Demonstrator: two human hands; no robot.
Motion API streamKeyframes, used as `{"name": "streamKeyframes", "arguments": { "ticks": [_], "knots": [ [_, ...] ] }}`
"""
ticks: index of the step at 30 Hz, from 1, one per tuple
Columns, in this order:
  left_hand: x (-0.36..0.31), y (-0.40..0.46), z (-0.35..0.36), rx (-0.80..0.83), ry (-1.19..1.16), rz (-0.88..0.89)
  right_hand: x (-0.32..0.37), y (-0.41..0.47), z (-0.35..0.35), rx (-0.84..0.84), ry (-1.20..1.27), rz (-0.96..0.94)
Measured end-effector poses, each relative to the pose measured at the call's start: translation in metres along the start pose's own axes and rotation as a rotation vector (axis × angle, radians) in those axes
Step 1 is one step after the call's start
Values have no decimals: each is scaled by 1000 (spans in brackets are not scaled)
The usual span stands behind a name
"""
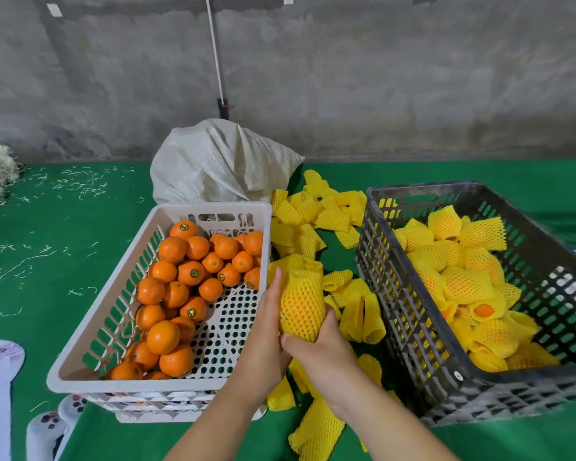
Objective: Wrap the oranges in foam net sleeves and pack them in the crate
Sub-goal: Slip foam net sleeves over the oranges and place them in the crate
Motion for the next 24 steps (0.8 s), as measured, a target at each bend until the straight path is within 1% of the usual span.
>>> {"name": "streamKeyframes", "arguments": {
  "ticks": [4, 6, 7, 9, 13, 16, 18, 19, 21, 22, 24],
  "knots": [
    [1, -2, 5, 40, 83, 71, -12, -2, -5, 23, 134, 57],
    [6, -2, 5, 0, 97, 25, -16, -1, -18, -11, 259, 69],
    [9, -2, 5, -24, 96, -3, -16, 1, -29, -56, 314, 63],
    [13, -1, 2, -57, 93, -44, -9, 5, -58, -157, 386, 22],
    [18, 2, -6, -108, 25, -82, 28, 27, -140, -250, 611, -72],
    [18, 3, -3, -90, -2, -121, 59, 43, -200, -374, 691, -96],
    [19, 3, -2, -72, -14, -144, 61, 51, -221, -474, 684, -83],
    [19, 3, -1, -70, -23, -151, 59, 53, -224, -507, 620, -67],
    [22, 3, -1, -75, -48, -174, 47, 59, -223, -523, 494, 2],
    [22, 4, -1, -79, -62, -182, 41, 64, -224, -513, 498, 24],
    [22, 5, -1, -84, -75, -190, 38, 70, -228, -527, 444, 6]
  ]
}}
Point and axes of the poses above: each hand's wrist, its own y-axis towards the middle knuckle, its own z-axis out of the palm, x = y × z, the point moved 8 cm from there along y, towards the middle knuckle, and after that the axes turned 15 degrees about z, right-handed, at the moved point
